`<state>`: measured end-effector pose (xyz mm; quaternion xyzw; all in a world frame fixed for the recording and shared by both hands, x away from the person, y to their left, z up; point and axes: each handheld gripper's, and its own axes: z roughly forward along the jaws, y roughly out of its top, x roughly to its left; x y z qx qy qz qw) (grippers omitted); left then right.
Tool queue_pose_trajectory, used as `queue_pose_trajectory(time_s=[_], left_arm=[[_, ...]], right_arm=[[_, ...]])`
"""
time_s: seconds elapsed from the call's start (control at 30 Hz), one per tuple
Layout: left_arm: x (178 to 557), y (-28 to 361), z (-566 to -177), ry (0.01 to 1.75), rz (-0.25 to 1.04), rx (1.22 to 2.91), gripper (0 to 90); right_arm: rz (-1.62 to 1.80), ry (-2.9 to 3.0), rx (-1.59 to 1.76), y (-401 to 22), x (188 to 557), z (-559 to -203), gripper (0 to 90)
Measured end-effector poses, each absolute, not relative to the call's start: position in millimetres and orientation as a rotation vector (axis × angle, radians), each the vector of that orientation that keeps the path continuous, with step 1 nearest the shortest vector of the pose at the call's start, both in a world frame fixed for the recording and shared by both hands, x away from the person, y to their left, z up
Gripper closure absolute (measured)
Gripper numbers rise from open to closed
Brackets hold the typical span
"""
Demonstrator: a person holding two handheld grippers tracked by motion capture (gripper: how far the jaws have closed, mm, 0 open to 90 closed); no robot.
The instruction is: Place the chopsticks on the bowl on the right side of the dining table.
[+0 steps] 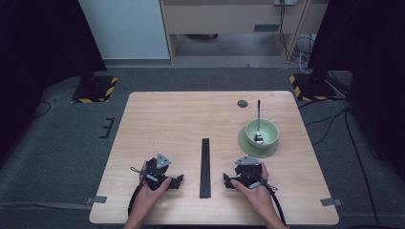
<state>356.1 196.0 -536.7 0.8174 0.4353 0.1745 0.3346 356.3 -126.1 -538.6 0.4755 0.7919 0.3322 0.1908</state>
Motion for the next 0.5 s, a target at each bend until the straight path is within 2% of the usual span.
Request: queue_pose_trajectory(time_s=[0.17, 0.5], left_arm=[[356, 196, -537, 1.136, 0.455, 2.133, 0.0], [355, 196, -537, 1.143, 0.458, 2.131, 0.0]], right_arm=[[0.94, 2.204, 1.339, -127, 357, -538, 7.1], [0.997, 2.164, 1.348, -126, 356, -528, 9.9]])
